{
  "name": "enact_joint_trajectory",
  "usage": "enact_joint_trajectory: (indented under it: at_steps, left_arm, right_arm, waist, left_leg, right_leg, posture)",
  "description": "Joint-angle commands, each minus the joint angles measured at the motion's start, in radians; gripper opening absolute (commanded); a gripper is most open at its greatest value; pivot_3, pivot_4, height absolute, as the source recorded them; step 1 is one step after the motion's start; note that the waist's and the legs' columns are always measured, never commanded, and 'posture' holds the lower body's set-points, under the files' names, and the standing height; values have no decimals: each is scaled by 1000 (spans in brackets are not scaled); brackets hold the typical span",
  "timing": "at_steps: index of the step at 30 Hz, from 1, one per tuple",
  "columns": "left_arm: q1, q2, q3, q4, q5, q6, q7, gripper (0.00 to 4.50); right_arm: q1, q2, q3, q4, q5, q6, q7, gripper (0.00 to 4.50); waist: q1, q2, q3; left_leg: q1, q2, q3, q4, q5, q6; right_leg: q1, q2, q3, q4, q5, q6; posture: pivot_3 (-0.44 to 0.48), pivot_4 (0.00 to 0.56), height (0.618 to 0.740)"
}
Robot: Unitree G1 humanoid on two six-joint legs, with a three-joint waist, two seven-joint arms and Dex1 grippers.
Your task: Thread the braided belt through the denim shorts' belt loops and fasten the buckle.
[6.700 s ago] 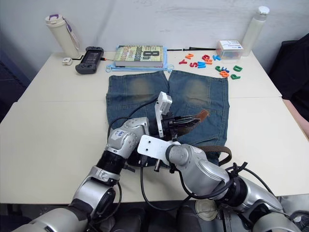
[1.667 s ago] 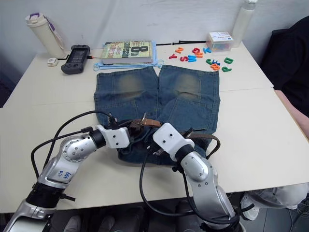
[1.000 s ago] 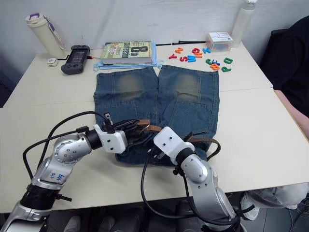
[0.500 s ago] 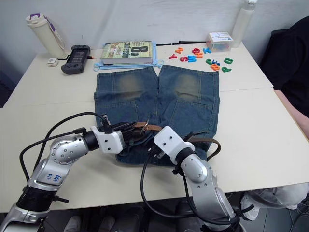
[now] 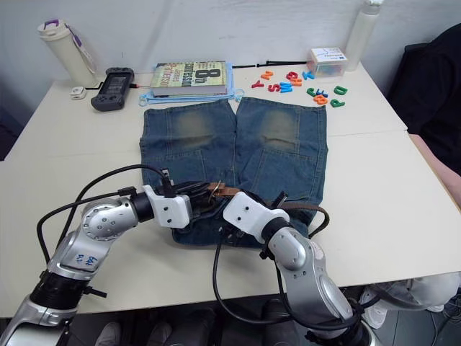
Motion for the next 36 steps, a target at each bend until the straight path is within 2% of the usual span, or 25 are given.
enact_joint_trajectory:
  at_steps: [1, 9, 19, 23, 25, 26, 31, 36]
  left_arm:
    - [-28, -23, -18, 10, 2, -20, 7, 0]
    - [-66, -131, -48, 43, -4, 22, 23, 0]
    - [-58, -172, -97, 109, -18, -32, -9, 0]
    - [-68, -210, -123, 180, 3, -66, 5, 0]
    - [-67, -213, -127, 202, 10, -86, 10, 0]
    - [-66, -214, -128, 210, 12, -93, 11, 0]
    - [-67, -217, -133, 235, 14, -114, 20, 0]
    - [-66, -219, -136, 234, 12, -114, 25, 0]
  right_arm:
    - [-21, 11, 12, -24, -20, -10, 8, 36]
    - [-20, 20, 18, -10, -36, -20, 23, 36]
    - [-5, 34, -3, -31, -33, -14, 46, 36]
    - [2, 30, -6, -45, -40, -3, 53, 1694]
    - [17, 11, -12, -68, -39, 13, 80, 2771]
    - [28, -4, -19, -88, -36, 25, 98, 3099]
    - [64, -79, -91, -214, -5, 68, 188, 3099]
    - [27, -107, -164, -286, 63, 74, 252, 3099]
  waist:
    - [1, 0, 0]
    - [2, 0, 0]
    - [3, 0, 0]
    - [5, -1, 0]
    - [5, -1, -1]
    - [5, -1, -1]
    - [7, -1, -1]
    - [7, -2, -1]
  left_leg:
    - [0, 0, 0, 0, 0, 0]
    - [0, -1, 0, 1, 0, 0]
    - [0, -1, 0, 1, 0, 0]
    - [0, -1, 0, 2, 0, 0]
    - [0, -1, 0, 2, 0, 0]
    - [0, -1, 0, 2, 0, 0]
    - [0, -2, 0, 2, 0, 0]
    - [0, -2, 0, 2, 0, 1]
  right_leg:
    - [0, 0, 0, 0, 0, 0]
    - [0, 0, 0, 1, 0, 0]
    - [0, 0, 0, 1, 0, 0]
    - [0, -1, 0, 1, 0, 0]
    - [0, -1, 0, 1, 0, 0]
    - [0, -1, 0, 1, 0, 0]
    - [0, -1, 0, 1, 0, 0]
    - [1, -1, 0, 1, 0, 0]
  posture:
    - [0, 150, 740]
    - [0, 150, 740]
    - [0, 150, 740]
    - [0, 150, 740]
    - [0, 150, 740]
    - [0, 150, 740]
    - [0, 150, 740]
    - [0, 150, 740]
